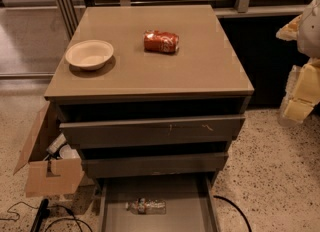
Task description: Pick water bottle from bottom drawer and place on counter
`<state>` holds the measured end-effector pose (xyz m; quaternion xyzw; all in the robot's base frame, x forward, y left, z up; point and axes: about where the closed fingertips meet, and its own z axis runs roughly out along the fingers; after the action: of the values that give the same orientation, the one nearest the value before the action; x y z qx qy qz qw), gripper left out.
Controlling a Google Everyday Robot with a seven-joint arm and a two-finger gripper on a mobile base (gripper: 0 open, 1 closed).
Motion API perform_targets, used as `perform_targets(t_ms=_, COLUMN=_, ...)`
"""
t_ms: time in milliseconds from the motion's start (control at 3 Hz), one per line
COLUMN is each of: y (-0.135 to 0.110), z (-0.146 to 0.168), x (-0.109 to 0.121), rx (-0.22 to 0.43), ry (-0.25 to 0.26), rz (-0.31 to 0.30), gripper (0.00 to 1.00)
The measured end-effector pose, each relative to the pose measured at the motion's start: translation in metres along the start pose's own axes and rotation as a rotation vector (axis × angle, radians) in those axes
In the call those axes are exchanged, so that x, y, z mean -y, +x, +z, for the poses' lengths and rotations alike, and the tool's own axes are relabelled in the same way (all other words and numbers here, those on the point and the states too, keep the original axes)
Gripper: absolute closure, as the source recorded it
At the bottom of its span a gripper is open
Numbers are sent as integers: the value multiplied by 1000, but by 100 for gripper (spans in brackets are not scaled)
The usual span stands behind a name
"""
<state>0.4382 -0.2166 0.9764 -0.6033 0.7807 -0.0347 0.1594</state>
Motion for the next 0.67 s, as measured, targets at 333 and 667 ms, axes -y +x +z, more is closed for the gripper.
perform_targets(t_ms=333, y=0, z=0, x=0, rx=0, ry=0, rz=0, gripper=0)
perform_targets(t_ms=667, y=5, z=0, x=-3, rx=19, ry=19, rz=33, gripper=0)
